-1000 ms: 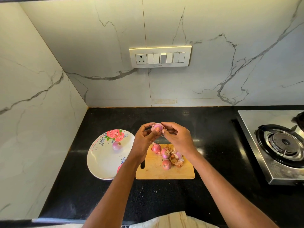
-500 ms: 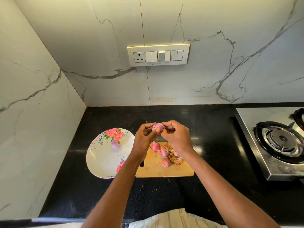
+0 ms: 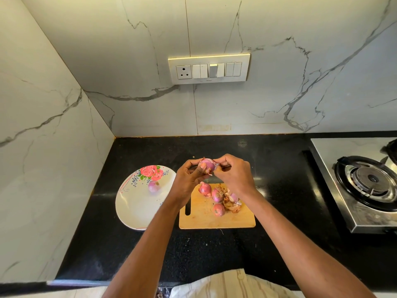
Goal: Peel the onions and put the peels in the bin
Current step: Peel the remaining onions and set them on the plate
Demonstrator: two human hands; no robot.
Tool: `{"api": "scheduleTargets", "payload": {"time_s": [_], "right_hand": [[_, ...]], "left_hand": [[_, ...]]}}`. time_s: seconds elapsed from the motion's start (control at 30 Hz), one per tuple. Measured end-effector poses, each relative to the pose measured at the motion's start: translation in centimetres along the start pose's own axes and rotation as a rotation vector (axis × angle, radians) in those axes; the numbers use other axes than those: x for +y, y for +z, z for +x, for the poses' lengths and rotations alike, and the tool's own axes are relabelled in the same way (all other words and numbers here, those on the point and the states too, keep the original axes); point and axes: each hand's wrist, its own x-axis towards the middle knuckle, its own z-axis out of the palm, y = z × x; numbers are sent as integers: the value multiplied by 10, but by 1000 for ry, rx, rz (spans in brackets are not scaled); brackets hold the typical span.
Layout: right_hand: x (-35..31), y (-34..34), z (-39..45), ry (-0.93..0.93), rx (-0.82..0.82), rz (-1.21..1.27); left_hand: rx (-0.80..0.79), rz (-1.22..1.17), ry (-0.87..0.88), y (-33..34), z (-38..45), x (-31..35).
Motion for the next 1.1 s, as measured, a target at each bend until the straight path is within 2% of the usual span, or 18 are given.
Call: {"api": "scheduleTargets", "payload": {"time_s": [0.23, 0.4, 0.5, 0.73, 0.87, 0.93, 1.0, 1.1], "right_hand": [[-1, -3, 2, 22, -139, 144], [6, -2, 3, 84, -90, 194], [6, -2, 2, 56, -76, 139], [0, 3, 1, -50, 1, -39], [4, 5, -2, -44, 29, -79], [15, -5, 4, 24, 54, -90], [28, -19, 9, 120, 24, -100], [43, -20, 8, 148, -119, -140]], "left_hand": [[13, -108, -56, -2, -2, 3], [23, -88, -86, 5, 2, 3], [43, 30, -62, 5, 4, -1], [35, -26, -85, 7, 2, -1], [-2, -14, -70, 6, -4, 3], [-63, -10, -79, 3, -8, 4], [-100, 31, -87, -1, -11, 1], [-58, 42, -92, -6, -12, -7]]}}
